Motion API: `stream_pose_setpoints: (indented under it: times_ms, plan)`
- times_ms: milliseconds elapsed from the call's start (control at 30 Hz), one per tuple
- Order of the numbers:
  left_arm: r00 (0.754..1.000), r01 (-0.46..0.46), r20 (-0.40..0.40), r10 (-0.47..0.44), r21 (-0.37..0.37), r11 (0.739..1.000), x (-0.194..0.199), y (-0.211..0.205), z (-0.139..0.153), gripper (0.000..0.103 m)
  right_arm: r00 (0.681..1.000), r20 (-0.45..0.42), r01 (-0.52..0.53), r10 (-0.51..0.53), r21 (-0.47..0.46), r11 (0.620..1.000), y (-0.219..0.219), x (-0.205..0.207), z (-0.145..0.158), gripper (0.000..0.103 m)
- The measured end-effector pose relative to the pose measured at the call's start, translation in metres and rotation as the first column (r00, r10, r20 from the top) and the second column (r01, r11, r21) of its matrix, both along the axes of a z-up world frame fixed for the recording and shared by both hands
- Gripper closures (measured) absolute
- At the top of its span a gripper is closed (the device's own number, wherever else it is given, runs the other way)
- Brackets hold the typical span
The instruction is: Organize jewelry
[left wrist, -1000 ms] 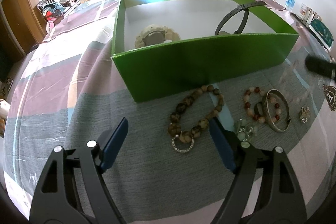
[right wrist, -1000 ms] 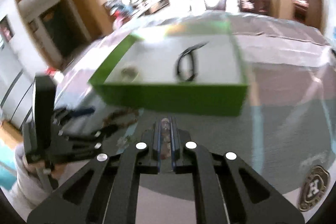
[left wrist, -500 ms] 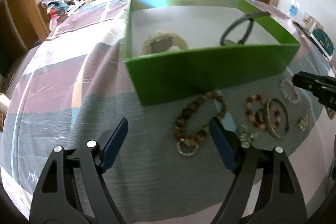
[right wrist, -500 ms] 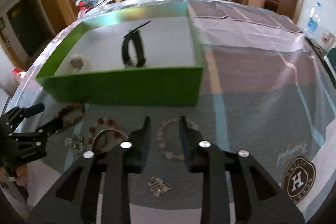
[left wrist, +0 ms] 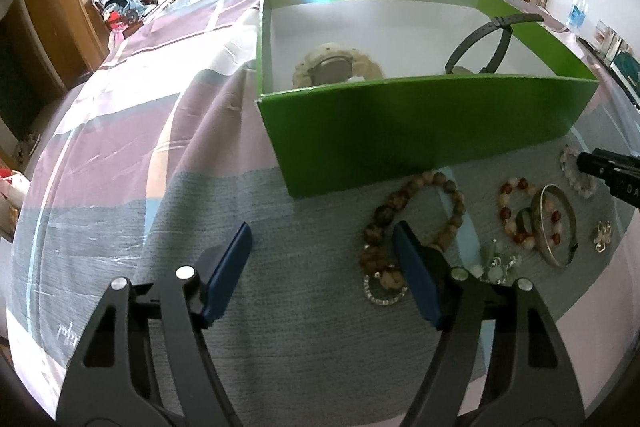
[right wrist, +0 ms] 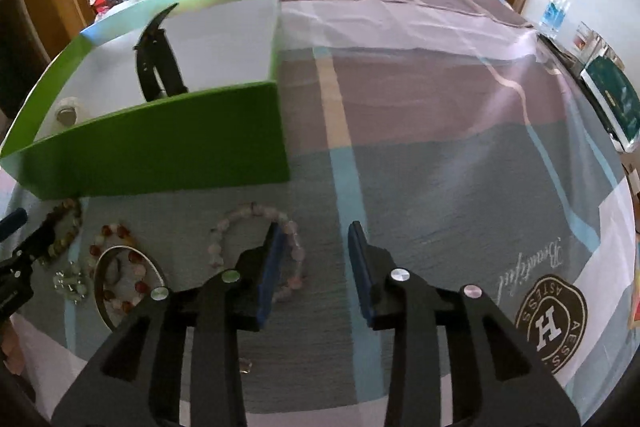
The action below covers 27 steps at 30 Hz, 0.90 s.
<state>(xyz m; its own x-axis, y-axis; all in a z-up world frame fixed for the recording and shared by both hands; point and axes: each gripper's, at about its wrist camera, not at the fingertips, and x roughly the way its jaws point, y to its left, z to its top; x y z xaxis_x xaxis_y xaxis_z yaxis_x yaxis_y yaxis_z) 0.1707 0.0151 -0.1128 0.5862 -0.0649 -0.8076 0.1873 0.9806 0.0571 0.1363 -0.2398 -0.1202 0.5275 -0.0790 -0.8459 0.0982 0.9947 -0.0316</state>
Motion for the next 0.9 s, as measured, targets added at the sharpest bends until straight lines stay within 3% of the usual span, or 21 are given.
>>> stream_pose_setpoints:
  times_ms: [233, 367, 667, 900]
  plan:
    - [0.995, 0.103, -0.013, -0.103, -0.03, 0.994, -0.009, -0.014, 0.0, 0.031, 0.993, 0.002, -0.116, 0.116, 0.05, 0.992, 0.021, -0.01, 0.001, 0.066]
    - [0.991, 0.136, 0.008, -0.136, -0.041, 0.99, -0.013, -0.018, 0.003, 0.031, 0.993, 0.005, -0.115, 0.115, 0.037, 0.993, 0.022, -0.014, 0.002, 0.063]
    - [1.0, 0.024, 0.007, -0.024, 0.006, 1.0, -0.004, -0.006, -0.001, 0.029, 0.997, 0.002, -0.082, 0.082, 0.03, 0.996, 0.02, -0.014, 0.0, 0.057]
    - [0.998, -0.056, -0.005, 0.056, -0.009, 0.998, 0.005, 0.009, 0.0, 0.03, 0.997, 0.003, -0.079, 0.079, 0.029, 0.996, 0.015, -0.008, -0.001, 0.054]
